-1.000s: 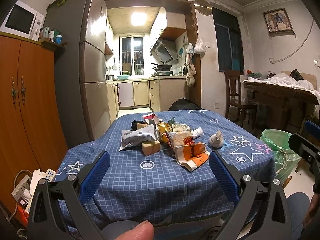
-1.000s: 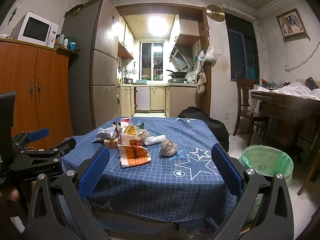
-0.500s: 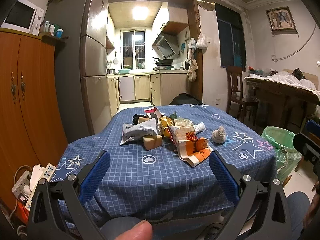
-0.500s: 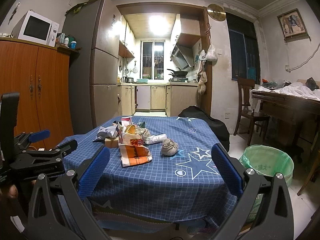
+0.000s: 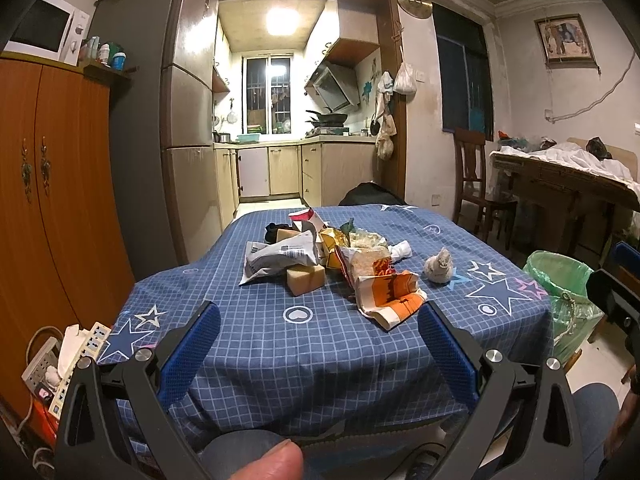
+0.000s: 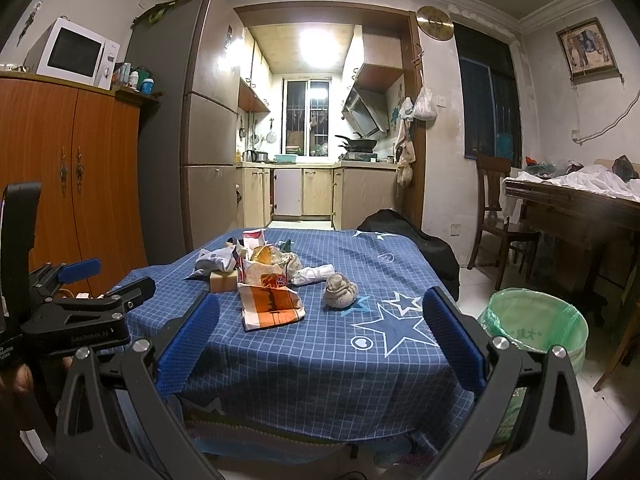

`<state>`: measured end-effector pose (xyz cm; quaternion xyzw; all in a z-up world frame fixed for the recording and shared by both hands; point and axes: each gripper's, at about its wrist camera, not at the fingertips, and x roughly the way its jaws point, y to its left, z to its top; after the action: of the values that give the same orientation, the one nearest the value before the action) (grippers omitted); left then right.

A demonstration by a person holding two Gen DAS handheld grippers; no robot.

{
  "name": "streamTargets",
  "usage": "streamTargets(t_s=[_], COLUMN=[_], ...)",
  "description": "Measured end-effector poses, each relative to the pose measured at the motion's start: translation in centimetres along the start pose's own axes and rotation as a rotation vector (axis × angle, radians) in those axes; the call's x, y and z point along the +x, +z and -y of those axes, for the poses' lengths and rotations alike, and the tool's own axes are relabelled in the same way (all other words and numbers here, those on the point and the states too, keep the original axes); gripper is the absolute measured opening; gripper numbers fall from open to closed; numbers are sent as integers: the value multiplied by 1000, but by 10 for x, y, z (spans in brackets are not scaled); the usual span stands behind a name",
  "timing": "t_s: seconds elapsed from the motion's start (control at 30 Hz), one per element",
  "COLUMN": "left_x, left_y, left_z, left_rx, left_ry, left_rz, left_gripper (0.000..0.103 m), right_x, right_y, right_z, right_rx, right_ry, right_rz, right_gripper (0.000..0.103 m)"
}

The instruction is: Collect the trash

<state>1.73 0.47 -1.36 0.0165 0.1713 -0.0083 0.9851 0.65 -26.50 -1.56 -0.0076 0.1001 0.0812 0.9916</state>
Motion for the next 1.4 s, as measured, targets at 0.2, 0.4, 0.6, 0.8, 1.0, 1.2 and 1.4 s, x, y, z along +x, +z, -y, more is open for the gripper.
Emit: streamTargets(t_s=[0.2, 0.4, 0.6, 0.8, 1.0, 1.2, 1.4], left_x=[1, 4, 6, 14, 61, 146, 215], left_y=[-2, -2, -1, -2, 8, 19, 46], left_z=[0, 0, -1, -2, -27, -74, -104], left_rx=[-1, 1, -1, 5, -1, 17, 42], left_ry=[2, 7, 11, 16, 16, -57, -201], left_rz=[-11, -17, -24, -32, -71, -226, -271], left_gripper=[98, 98, 98, 98, 98, 98, 98], right_x=[1, 2, 3, 11, 39, 100, 144], right_y=[-1, -1, -1, -2, 3, -2, -11], right_z=[0, 0, -1, -4, 2, 30, 36], right_rx=[-1, -2, -5, -20, 10, 168, 187], right_ry=[1, 2, 5, 19, 86, 174, 211], right_rz=[-6, -9, -12, -24, -94, -260, -362], right_gripper=[98, 98, 98, 98, 98, 98, 98])
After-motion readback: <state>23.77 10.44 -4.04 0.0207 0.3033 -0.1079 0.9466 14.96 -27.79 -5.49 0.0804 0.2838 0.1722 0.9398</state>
